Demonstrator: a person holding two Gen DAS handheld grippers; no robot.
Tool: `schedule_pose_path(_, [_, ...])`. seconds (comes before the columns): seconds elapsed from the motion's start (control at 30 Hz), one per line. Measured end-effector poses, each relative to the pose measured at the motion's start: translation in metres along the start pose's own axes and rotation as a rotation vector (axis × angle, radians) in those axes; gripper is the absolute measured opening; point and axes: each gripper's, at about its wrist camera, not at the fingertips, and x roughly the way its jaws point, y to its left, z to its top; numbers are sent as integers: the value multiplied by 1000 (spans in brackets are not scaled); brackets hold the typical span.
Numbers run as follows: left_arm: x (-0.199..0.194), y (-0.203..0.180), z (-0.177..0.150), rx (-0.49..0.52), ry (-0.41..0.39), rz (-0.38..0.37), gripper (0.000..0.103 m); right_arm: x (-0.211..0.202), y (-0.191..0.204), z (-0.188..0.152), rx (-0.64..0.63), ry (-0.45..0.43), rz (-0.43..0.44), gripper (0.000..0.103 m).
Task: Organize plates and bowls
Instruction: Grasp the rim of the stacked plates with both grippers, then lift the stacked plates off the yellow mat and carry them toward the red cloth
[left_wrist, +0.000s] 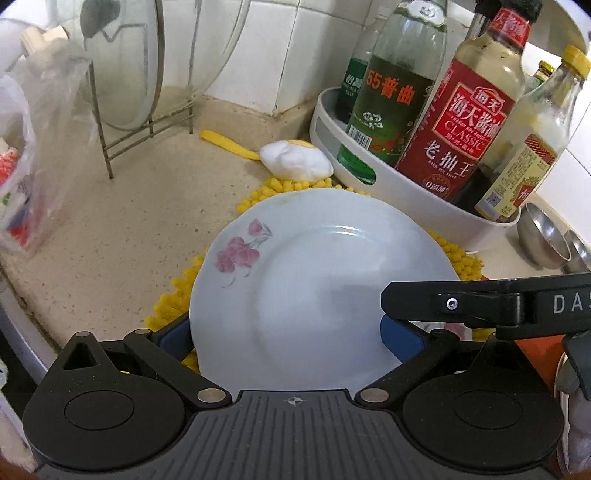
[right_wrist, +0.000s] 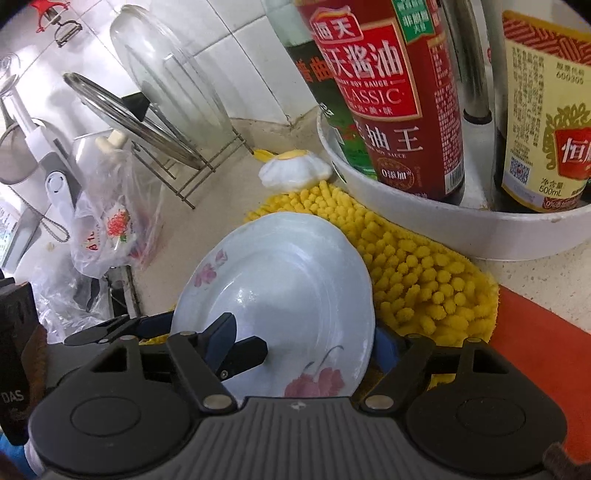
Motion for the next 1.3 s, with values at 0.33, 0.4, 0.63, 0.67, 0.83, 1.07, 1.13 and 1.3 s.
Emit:
schedule_pose_path(0.33, [-19, -16, 3, 39, -45, -1, 102, -22, -2, -5, 21, -44, 5, 73])
schedule_pose_path(0.4, [-23, -20, 5, 49, -54, -1, 102, -28, -2, -6, 25, -56, 5, 73])
schedule_pose_path(0.63, [-29, -33, 7, 82, -78, -6, 102, -48, -4, -8, 40, -101, 4, 73])
schedule_pose_path(0.67, [-29, -35, 7, 86, -80, -7, 102, -50, -4, -9, 42, -106, 4, 73])
schedule_pose_path(0.83, [-33, -46, 8, 111, -99, -15, 102, -62, -7, -12, 52, -134, 0, 73])
schedule_pose_path(1.07, [-37, -68, 7, 161, -118, -40, 103, -82, -17, -18, 78, -178, -9, 73])
schedule_pose_path(1.13, [-37, -74, 6, 172, -122, -48, 103, -89, -20, -21, 87, -190, -17, 73])
schedule_pose_path(1.3, [-38, -93, 2, 193, -122, -58, 103, -104, -29, -29, 103, -214, -34, 73])
